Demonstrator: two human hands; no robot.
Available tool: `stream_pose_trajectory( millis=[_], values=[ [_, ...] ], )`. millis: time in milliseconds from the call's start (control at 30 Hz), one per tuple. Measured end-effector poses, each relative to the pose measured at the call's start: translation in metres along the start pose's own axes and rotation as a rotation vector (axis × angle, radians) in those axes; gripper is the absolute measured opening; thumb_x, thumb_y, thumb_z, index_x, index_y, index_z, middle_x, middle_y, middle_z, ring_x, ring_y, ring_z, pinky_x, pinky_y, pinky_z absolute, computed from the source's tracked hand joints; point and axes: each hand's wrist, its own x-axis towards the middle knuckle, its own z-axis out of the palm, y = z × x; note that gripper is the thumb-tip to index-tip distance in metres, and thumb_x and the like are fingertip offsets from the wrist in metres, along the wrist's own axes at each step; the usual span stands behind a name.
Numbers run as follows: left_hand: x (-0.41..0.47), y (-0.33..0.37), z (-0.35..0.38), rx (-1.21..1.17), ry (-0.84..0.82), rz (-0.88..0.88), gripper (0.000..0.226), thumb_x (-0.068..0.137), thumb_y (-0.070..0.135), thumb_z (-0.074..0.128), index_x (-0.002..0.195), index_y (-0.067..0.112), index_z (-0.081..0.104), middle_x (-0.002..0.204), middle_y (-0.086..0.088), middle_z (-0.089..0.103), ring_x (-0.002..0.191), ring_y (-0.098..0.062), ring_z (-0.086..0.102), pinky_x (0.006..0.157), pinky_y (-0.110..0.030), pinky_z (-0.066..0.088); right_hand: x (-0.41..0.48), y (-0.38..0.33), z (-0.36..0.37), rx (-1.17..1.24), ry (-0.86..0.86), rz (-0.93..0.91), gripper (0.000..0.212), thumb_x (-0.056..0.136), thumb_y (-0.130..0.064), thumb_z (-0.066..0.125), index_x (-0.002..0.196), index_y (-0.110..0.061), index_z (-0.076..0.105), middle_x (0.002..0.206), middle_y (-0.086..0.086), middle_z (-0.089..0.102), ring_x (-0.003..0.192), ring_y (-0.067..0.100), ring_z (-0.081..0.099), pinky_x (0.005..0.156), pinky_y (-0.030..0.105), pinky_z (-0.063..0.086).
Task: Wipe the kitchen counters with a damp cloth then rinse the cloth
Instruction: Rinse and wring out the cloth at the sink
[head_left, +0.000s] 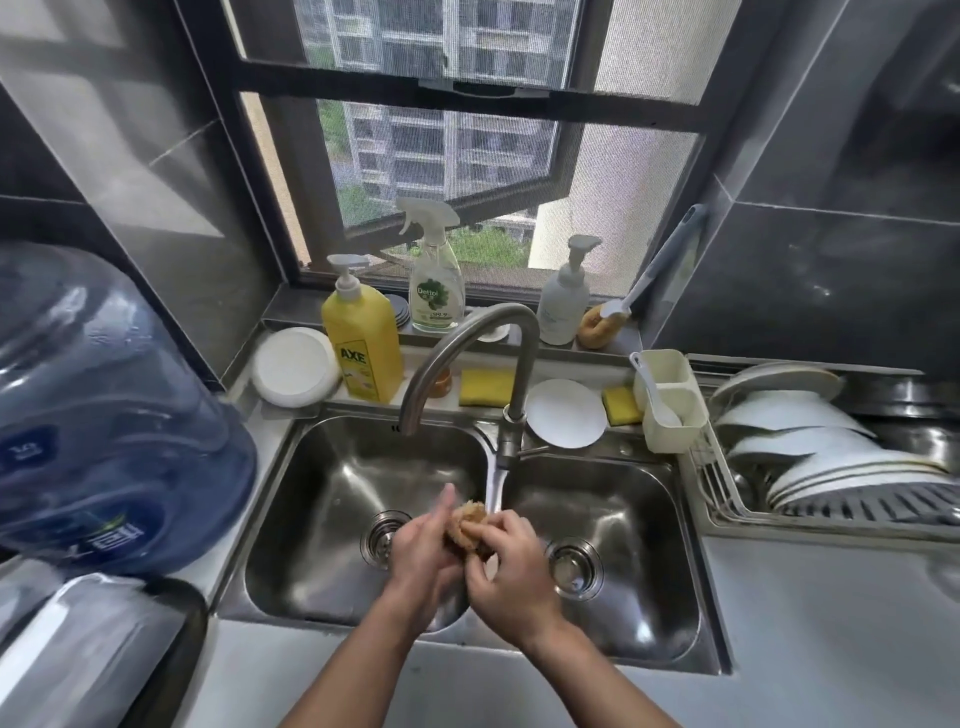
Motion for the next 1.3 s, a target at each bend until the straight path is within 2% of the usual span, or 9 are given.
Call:
stream_pose_trajectory(
  millis=[100, 167, 267, 367, 500, 667, 967, 1133, 1300],
  values=[
    [0.006, -0.002, -0.01, 0.08, 0.049, 0.055, 0.032, 0.086, 0.008, 0.072, 0.106, -0.015, 0.064, 0.092, -0.027, 0.07, 0.075, -0.029, 0.069, 0.072, -0.04, 0.061, -0.001, 0.002, -0.003, 0.216, 0.021, 0.072, 0.019, 0.075, -0.021, 0.072, 0.094, -0.026, 0.071, 0.091, -0.012, 0.061, 0.088, 0.007, 0.059, 0.081, 0.017, 0.046],
    [0.009, 0.0, -0.016, 0.106, 0.054, 0.1, 0.024, 0.088, 0.004, 0.069, 0.107, -0.008, 0.063, 0.092, -0.024, 0.072, 0.079, -0.029, 0.069, 0.083, -0.047, 0.056, 0.004, 0.001, -0.006, 0.509, -0.004, 0.393, 0.033, 0.073, -0.033, 0.074, 0.102, -0.028, 0.06, 0.101, -0.002, 0.063, 0.089, 0.009, 0.062, 0.078, 0.024, 0.051],
    [0.011, -0.001, -0.017, 0.178, 0.0, 0.168, 0.014, 0.092, 0.001, 0.063, 0.105, 0.006, 0.058, 0.091, -0.016, 0.071, 0.075, -0.02, 0.07, 0.071, -0.036, 0.056, 0.011, 0.004, 0.003, 0.835, -0.261, 0.755, 0.033, 0.087, -0.046, 0.059, 0.111, -0.024, 0.054, 0.103, 0.007, 0.067, 0.084, 0.015, 0.065, 0.067, 0.029, 0.051],
    [0.008, -0.007, -0.014, 0.344, -0.089, 0.256, 0.022, 0.095, 0.0, 0.058, 0.11, 0.016, 0.059, 0.098, -0.012, 0.07, 0.081, -0.013, 0.069, 0.068, -0.025, 0.054, 0.011, 0.009, 0.021, 0.727, -0.196, 0.795, 0.035, 0.092, -0.05, 0.048, 0.102, -0.018, 0.057, 0.1, 0.007, 0.07, 0.087, 0.018, 0.066, 0.072, 0.036, 0.053],
    [0.012, 0.007, -0.029, 0.96, -0.179, 0.634, 0.033, 0.095, 0.019, 0.05, 0.125, 0.031, 0.059, 0.111, 0.006, 0.058, 0.101, 0.004, 0.056, 0.093, -0.02, 0.046, 0.013, 0.008, 0.027, 0.615, -0.122, 0.784, 0.035, 0.086, -0.057, 0.049, 0.087, -0.023, 0.057, 0.077, -0.004, 0.065, 0.068, 0.012, 0.058, 0.061, 0.034, 0.047],
    [0.015, 0.034, -0.037, 1.43, -0.496, 0.513, 0.081, 0.077, 0.034, 0.048, 0.152, 0.009, 0.03, 0.15, -0.003, 0.034, 0.139, -0.011, 0.034, 0.107, -0.006, 0.018, 0.025, 0.007, 0.024, 0.626, -0.195, 0.753, 0.03, 0.088, -0.046, 0.058, 0.089, -0.016, 0.06, 0.066, -0.007, 0.057, 0.056, 0.004, 0.05, 0.05, 0.021, 0.036],
    [0.025, 0.024, -0.029, 2.01, -0.116, 0.585, 0.029, 0.089, 0.02, 0.055, 0.116, 0.016, 0.048, 0.12, -0.004, 0.057, 0.116, -0.026, 0.055, 0.088, -0.036, 0.043, 0.034, -0.013, 0.004, 0.741, -0.558, 0.749, 0.013, 0.086, -0.025, 0.061, 0.089, -0.013, 0.056, 0.075, 0.004, 0.057, 0.061, 0.01, 0.053, 0.052, 0.021, 0.041],
    [0.041, 0.025, -0.038, 2.008, -0.277, 0.89, 0.044, 0.039, 0.031, 0.087, 0.071, 0.021, 0.057, 0.062, 0.003, 0.056, 0.049, -0.017, 0.06, 0.037, -0.026, 0.04, 0.064, -0.012, -0.021, 0.514, -0.972, 0.689, 0.025, 0.074, -0.01, 0.068, 0.096, -0.011, 0.057, 0.084, 0.013, 0.055, 0.079, 0.024, 0.053, 0.055, 0.024, 0.047],
    [0.055, 0.018, -0.033, 2.012, -0.419, 0.98, 0.044, 0.04, 0.041, 0.082, 0.071, 0.023, 0.055, 0.061, 0.004, 0.054, 0.045, -0.017, 0.054, 0.038, -0.024, 0.037, 0.082, -0.017, -0.008, 0.097, -1.025, 0.666, 0.017, 0.069, -0.008, 0.068, 0.06, -0.014, 0.055, 0.054, 0.004, 0.049, 0.05, 0.019, 0.045, 0.046, 0.024, 0.039]
  ],
)
